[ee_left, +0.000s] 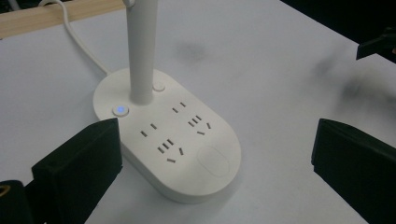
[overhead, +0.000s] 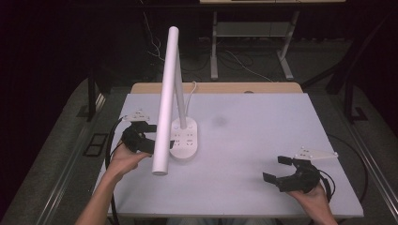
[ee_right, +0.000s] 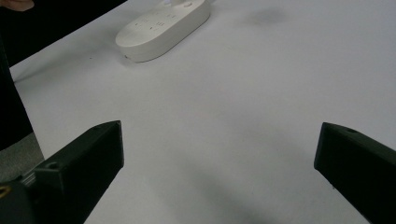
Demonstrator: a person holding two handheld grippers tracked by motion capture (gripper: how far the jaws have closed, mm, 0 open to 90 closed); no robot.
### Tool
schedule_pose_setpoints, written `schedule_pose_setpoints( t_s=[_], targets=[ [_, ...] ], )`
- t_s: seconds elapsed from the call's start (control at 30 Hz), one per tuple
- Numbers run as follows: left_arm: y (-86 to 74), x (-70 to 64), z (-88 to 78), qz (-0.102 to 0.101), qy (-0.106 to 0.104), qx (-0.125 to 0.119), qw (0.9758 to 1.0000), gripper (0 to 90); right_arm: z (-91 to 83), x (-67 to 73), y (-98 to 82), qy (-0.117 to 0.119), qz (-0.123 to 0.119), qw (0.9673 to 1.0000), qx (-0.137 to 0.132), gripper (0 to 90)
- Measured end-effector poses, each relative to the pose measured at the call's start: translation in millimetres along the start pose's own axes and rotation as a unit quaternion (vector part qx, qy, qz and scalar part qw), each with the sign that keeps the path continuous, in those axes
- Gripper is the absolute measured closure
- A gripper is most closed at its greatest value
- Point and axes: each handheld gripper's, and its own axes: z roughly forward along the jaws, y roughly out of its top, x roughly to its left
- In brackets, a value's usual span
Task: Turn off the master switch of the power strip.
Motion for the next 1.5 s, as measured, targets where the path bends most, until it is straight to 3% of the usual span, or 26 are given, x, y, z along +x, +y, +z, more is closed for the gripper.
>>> schedule_pose_setpoints(
  t_s=[0.9,1.5],
  targets=[
    [23.5,26.8,9.8,-0.004,0.016,0.02,0.9997,1.7,-0.3,-0.7,-0.5,-0.001,-0.002,1.0,0.0,0.7],
    [23.4,48.8,23.8,-0.036,0.03,0.022,0.9986,5.7,0.1,-1.3,-0.6,-0.003,-0.004,1.0,0.002,0.7]
  ],
)
